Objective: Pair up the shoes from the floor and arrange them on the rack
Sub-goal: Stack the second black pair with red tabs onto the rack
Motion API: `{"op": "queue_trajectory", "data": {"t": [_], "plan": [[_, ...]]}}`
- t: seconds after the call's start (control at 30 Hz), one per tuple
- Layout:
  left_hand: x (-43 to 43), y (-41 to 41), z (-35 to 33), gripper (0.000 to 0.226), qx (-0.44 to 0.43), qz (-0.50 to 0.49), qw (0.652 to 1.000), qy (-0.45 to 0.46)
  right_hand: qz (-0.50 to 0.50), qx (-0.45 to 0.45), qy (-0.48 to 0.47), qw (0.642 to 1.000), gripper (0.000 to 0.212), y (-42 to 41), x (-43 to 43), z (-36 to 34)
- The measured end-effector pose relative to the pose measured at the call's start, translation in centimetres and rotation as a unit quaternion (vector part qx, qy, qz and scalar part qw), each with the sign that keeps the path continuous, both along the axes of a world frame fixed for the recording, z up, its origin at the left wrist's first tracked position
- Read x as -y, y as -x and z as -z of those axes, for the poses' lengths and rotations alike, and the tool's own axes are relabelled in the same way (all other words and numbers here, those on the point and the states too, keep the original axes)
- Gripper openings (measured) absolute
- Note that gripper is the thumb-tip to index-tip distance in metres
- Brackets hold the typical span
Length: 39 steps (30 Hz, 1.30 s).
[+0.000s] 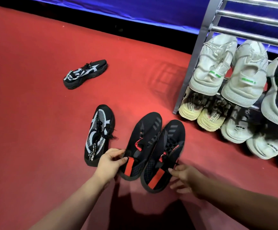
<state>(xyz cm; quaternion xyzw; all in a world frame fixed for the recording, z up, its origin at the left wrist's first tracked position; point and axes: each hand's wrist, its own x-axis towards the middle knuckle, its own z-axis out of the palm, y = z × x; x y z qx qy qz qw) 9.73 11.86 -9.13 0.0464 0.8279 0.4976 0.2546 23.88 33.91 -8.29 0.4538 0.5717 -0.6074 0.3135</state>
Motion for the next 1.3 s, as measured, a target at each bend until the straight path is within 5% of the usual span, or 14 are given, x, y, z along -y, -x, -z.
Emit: {"op": "queue_trajectory", "data": {"t": [0.17, 0.5, 0.97, 1.1, 1.3], "plan": [[0.1, -1.4, -0.7, 0.044, 0.03, -0.021, 0.996, -0.087, -0.03, -0.002, -0.036, 0.999, 0.019, -0.1, 0.0, 0.3], [-0.6, -1.4, -2.0, 0.042, 0.004, 0.0, 0.996, -0.093, -0.033, -0.006, -0.077, 0.996, 0.023, 0.8, 0.3, 0.4], [-3.4, 1.0, 0.4, 0.032, -0.123, 0.011, 0.966, 0.226, -0.061, -0.01, -0.154, 0.986, 0.027, 0.1, -0.7, 0.5], [-3.0, 1.5, 0.9, 0.009, -0.135, 0.01, 0.968, 0.209, -0.056, -0.016, -0.152, 0.987, 0.029, -0.2, -0.8, 0.9], [-1.9, 2.5, 1.4, 0.015, -0.069, -0.005, 0.986, 0.154, -0.068, -0.02, -0.162, 0.984, 0.026, 0.1, -0.7, 0.8]]}}
